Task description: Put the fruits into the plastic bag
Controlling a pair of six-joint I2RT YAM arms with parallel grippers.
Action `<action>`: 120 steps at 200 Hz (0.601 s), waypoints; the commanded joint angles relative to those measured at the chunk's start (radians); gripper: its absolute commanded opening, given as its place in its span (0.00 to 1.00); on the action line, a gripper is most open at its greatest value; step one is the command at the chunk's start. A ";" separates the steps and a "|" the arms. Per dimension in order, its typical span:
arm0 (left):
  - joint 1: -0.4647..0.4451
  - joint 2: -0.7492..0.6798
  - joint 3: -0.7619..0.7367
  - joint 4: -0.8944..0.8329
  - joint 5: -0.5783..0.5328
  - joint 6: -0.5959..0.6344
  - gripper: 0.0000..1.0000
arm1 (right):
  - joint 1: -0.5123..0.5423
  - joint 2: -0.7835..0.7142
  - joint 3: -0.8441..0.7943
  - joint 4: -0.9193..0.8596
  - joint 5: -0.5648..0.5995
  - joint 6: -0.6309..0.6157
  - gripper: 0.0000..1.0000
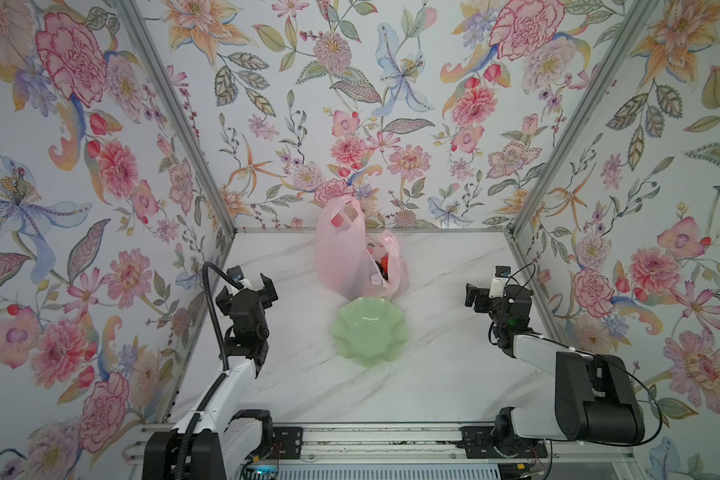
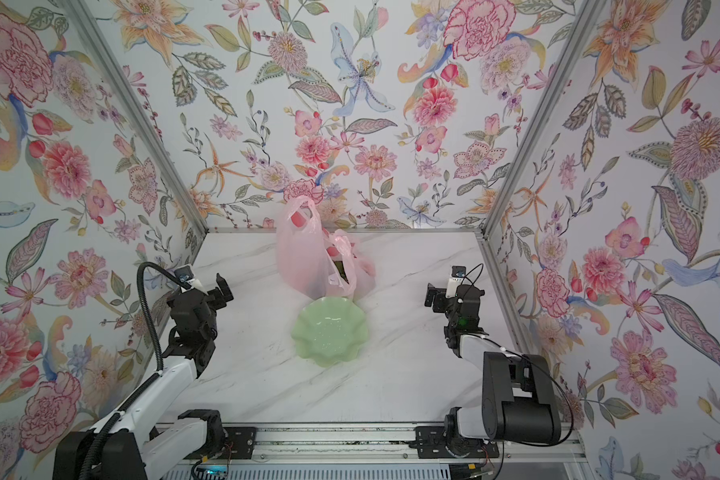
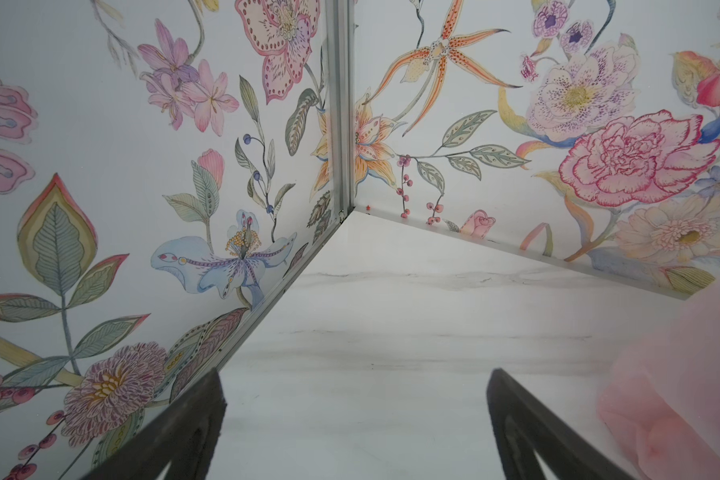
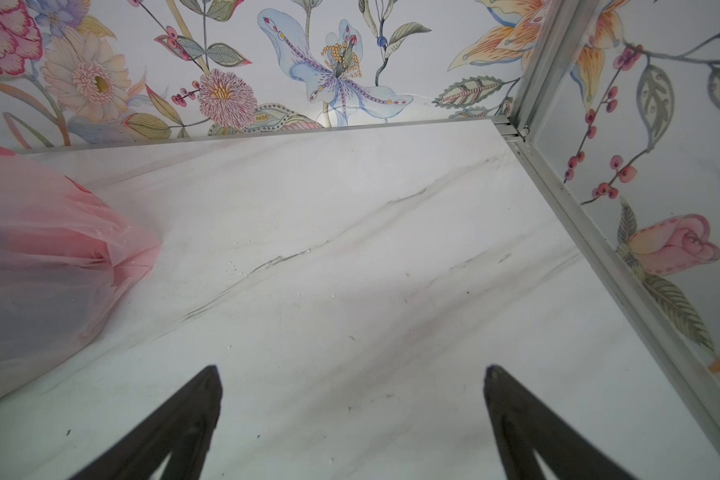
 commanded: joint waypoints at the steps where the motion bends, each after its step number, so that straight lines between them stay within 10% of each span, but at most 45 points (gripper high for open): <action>1: -0.007 0.026 -0.022 0.085 -0.009 0.047 0.99 | -0.014 0.011 -0.027 0.077 -0.012 -0.004 0.99; 120: 0.006 0.229 -0.070 0.286 0.047 0.107 0.99 | -0.024 0.061 -0.043 0.122 -0.055 0.008 0.99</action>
